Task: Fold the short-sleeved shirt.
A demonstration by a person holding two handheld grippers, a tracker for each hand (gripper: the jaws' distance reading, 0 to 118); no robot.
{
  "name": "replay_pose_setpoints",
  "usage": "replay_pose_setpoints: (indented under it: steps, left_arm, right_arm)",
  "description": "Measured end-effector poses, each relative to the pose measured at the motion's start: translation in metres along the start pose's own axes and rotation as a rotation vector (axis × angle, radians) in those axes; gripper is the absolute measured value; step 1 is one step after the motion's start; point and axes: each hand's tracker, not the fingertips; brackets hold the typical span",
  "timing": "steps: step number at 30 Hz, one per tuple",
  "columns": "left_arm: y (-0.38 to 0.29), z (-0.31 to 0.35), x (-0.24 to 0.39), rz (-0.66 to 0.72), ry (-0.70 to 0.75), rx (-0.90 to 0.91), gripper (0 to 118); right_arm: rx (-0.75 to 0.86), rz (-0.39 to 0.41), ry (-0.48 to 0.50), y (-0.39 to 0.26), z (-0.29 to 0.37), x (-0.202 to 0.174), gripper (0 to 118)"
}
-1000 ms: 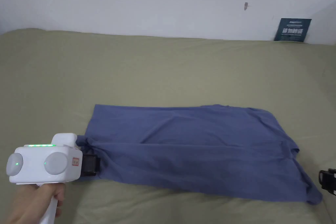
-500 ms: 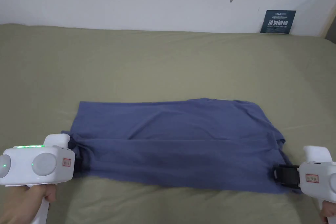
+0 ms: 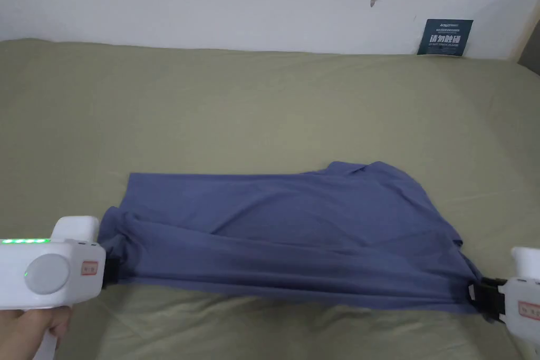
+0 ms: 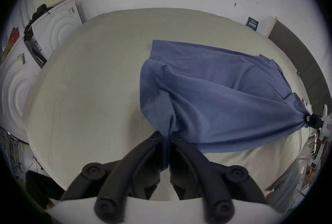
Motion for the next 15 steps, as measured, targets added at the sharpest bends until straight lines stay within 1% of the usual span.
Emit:
replay_pose_setpoints:
  steps: [3,8,14,15]
  left_arm:
    - [-0.029,0.018,-0.013,0.008,-0.001,-0.008,8]
    - [-0.069,0.032,-0.027,0.024,0.003,-0.034,8]
    - [-0.079,0.029,-0.029,0.050,-0.011,-0.036,8]
    - [-0.078,0.029,-0.029,0.059,-0.016,-0.025,9]
  right_arm:
    - [-0.018,0.018,0.017,-0.031,0.019,-0.008,9]
    - [-0.064,0.018,0.029,-0.069,0.029,-0.014,10]
    - [-0.065,0.019,0.026,-0.080,0.027,-0.017,10]
    - [-0.065,0.018,0.022,-0.077,0.028,-0.018,14]
